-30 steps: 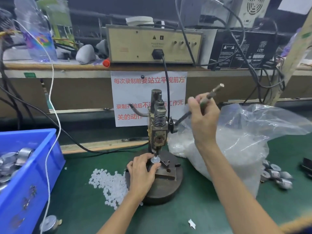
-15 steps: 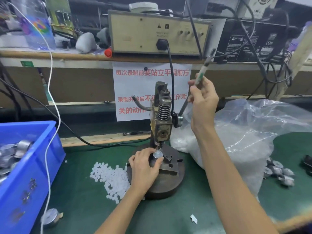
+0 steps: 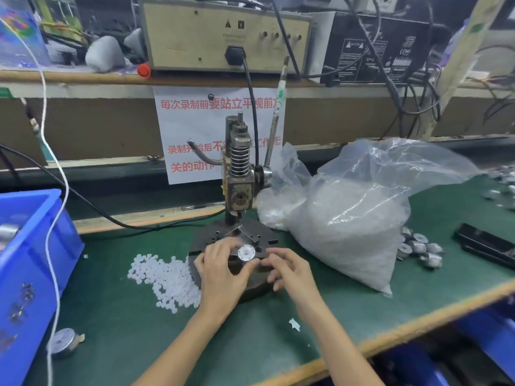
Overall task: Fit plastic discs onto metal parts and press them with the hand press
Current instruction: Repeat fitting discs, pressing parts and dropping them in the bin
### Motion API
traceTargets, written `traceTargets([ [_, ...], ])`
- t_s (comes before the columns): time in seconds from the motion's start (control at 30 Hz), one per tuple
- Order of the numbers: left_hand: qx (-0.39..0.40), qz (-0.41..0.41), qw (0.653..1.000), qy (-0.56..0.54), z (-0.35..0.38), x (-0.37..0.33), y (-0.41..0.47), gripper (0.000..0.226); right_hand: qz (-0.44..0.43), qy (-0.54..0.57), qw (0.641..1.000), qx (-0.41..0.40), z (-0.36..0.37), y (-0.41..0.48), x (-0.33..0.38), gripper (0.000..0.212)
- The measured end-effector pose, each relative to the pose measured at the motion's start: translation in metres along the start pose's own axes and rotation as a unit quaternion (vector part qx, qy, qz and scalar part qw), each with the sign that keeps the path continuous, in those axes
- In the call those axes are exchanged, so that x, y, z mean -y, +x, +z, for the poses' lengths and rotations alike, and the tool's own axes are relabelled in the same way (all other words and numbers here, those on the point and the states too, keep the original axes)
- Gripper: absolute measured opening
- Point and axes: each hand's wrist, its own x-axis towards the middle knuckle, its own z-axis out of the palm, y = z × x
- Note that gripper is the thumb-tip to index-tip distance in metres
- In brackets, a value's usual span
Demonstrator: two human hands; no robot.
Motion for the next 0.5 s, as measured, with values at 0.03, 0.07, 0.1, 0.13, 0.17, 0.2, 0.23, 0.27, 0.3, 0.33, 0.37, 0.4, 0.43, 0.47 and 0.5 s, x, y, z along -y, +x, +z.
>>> traceTargets([
  [0.03,0.021,0.010,1.000,-0.020,0.001,-0.008,-0.012,0.034,0.016,0.009,0.999,0.028,-0.003,-0.005,0.000,0.011],
  [0.07,0.044,0.021,0.998,-0.036,0.003,-0.016,-0.023,0.037,0.027,0.011,0.998,0.048,-0.006,-0.011,0.001,0.012],
  [0.1,0.063,0.033,0.996,-0.046,0.006,-0.024,-0.033,0.039,0.033,0.010,0.998,0.055,-0.009,-0.018,0.001,0.015],
  [0.13,0.078,0.043,0.995,-0.053,0.010,-0.032,-0.041,0.040,0.034,0.011,0.998,0.047,-0.014,-0.027,0.000,0.020],
  [0.17,0.089,0.048,0.993,-0.062,0.015,-0.042,-0.049,0.039,0.032,0.013,0.999,0.028,-0.021,-0.036,-0.002,0.025],
  [0.2,0.102,0.049,0.991,-0.076,0.022,-0.052,-0.057,0.037,0.030,0.018,0.999,0.002,-0.031,-0.045,-0.004,0.029],
  [0.23,0.121,0.046,0.987,-0.096,0.029,-0.063,-0.066,0.034,0.029,0.027,0.999,-0.028,-0.042,-0.055,-0.007,0.030],
  [0.27,0.145,0.043,0.982,-0.116,0.038,-0.075,-0.076,0.032,0.030,0.042,0.997,-0.060,-0.056,-0.067,-0.012,0.029],
  [0.3,0.169,0.045,0.975,-0.134,0.047,-0.087,-0.087,0.031,0.033,0.062,0.994,-0.089,-0.070,-0.078,-0.016,0.029],
  [0.33,0.194,0.051,0.969,-0.146,0.056,-0.098,-0.099,0.030,0.040,0.080,0.989,-0.116,-0.086,-0.090,-0.021,0.030],
  [0.37,0.221,0.060,0.962,-0.152,0.065,-0.108,-0.111,0.030,0.048,0.092,0.985,-0.140,-0.101,-0.102,-0.026,0.030],
  [0.4,0.250,0.074,0.953,-0.152,0.073,-0.116,-0.123,0.031,0.058,0.098,0.980,-0.163,-0.115,-0.114,-0.032,0.030],
  [0.43,0.280,0.090,0.944,-0.149,0.081,-0.122,-0.134,0.031,0.069,0.099,0.976,-0.183,-0.129,-0.125,-0.039,0.030],
  [0.47,0.309,0.106,0.934,-0.143,0.088,-0.125,-0.145,0.031,0.086,0.093,0.971,-0.203,-0.142,-0.136,-0.048,0.028],
  [0.5,0.334,0.113,0.926,-0.135,0.094,-0.127,-0.154,0.031,0.108,0.083,0.965,-0.223,-0.154,-0.145,-0.058,0.025],
])
